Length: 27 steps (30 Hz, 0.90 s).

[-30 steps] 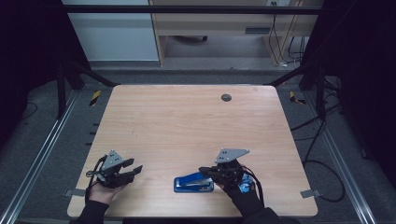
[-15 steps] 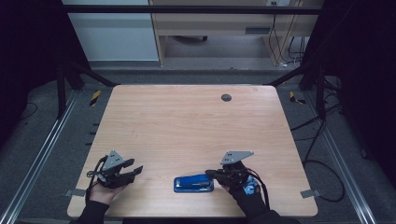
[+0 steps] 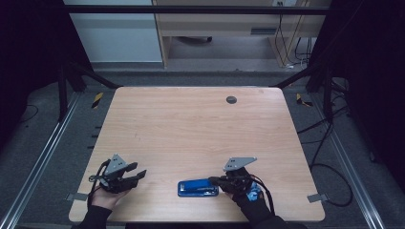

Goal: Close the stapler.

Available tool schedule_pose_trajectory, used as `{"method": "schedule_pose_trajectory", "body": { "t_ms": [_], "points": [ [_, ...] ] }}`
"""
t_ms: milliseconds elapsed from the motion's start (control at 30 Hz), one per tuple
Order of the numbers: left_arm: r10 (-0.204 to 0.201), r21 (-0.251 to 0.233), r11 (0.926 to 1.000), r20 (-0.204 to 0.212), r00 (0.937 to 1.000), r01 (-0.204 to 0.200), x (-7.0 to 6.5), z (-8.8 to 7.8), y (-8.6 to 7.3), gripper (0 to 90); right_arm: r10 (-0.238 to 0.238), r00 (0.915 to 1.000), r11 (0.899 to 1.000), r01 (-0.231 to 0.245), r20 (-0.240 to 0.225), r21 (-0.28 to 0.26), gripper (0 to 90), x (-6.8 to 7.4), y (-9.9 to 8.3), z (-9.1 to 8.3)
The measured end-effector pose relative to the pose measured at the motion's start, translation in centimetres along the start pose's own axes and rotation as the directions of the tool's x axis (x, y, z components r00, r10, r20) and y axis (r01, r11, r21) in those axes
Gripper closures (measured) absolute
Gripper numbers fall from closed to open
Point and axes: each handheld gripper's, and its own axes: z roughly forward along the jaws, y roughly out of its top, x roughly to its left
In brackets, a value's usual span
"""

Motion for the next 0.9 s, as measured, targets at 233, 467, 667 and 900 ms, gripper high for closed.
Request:
{"method": "schedule_pose_trajectory", "body": {
  "t_ms": [233, 467, 667, 900],
  "points": [
    [0.003, 0.0, 1.0, 0.001, 1.0, -0.003, -0.1, 0.0, 0.0, 50.5, -0.014, 0.9998, 1.0, 0.014, 0.016, -0.004, 90.0, 0.1, -0.4, 0.0],
    [0.006, 0.001, 1.0, 0.0, 1.0, -0.006, 0.0, 0.1, 0.0, 48.9, -0.02, 0.9997, 0.999, 0.02, -0.012, -0.035, 90.0, 0.1, 0.0, -0.5],
    [0.007, -0.002, 1.0, -0.005, 1.0, -0.007, 0.1, 0.2, 0.0, 45.2, -0.012, 0.9972, 0.995, 0.019, 0.073, -0.098, 79.5, -0.5, 0.5, -2.1],
    [-0.015, 0.0, 0.9999, -0.023, 0.9996, 0.015, 0.5, 0.4, -0.2, 36.2, 0.073, 0.9491, 0.993, -0.04, 0.306, -0.111, 48.9, -4.1, -0.7, -4.6]
  ]
}}
